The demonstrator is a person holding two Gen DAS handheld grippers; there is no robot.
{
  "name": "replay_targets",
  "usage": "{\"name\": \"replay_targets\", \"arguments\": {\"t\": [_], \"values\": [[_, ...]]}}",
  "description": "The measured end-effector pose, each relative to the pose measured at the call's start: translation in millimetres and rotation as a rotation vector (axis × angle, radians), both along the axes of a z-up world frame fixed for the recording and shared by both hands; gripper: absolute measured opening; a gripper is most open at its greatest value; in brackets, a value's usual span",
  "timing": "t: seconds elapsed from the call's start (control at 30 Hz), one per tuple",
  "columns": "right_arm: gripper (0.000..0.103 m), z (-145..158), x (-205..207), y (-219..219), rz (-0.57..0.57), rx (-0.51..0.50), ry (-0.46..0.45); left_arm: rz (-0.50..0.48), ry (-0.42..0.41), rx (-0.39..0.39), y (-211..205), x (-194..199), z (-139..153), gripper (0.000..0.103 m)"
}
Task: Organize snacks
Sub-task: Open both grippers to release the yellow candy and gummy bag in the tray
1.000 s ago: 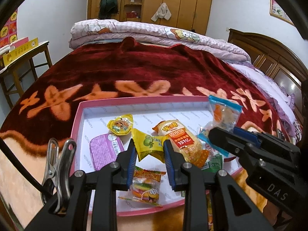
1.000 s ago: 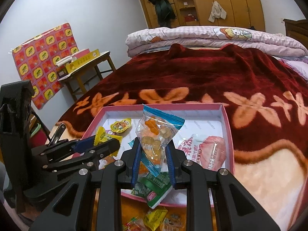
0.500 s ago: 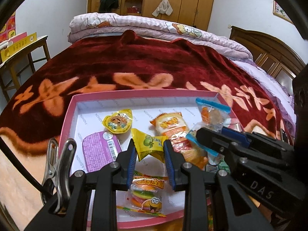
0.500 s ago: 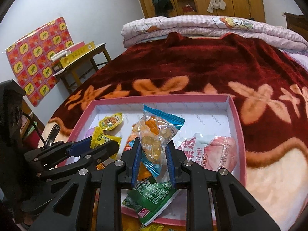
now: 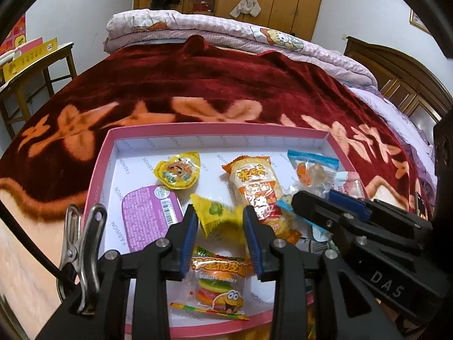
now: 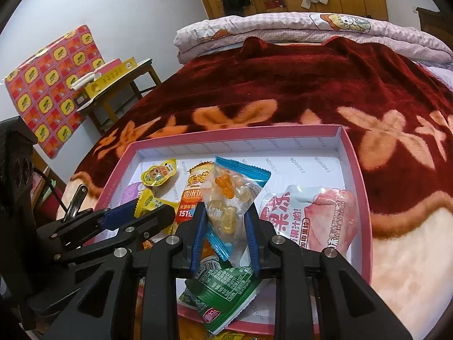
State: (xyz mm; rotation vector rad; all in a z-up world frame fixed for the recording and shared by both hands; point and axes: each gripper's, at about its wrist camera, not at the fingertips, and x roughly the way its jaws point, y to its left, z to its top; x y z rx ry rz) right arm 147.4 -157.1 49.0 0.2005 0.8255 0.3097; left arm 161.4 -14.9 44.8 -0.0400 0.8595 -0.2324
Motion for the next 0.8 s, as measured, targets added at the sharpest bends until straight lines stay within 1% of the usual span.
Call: {"name": "replay_targets", "arguments": {"t": [0.07,0.17,0.33,0.43,0.8], "values": [[0.038,1,-1,-2,-0.004,0.008,-0.002,0.006,0.01,-0.014,3,1,0,0.036],[0.043,4,-4,-4,-0.007,0.02,-0.007,0.012,0.015,-0.029,6,0,1,0.037],[0.047,12,-10,-4,-0.014,0.017,-0.028,0.011,0.004,-0.025,6,-5,7,0.038],[0.05,16,-14,-5,-0.019,0.02,-0.035,0.011,-0.002,-0.029,6,-8,12,0.038],[0.052,28,-36,-8,-0.026,0.051,-0.054,0.009,-0.02,-0.036,8,-26,22,0.038]]}}
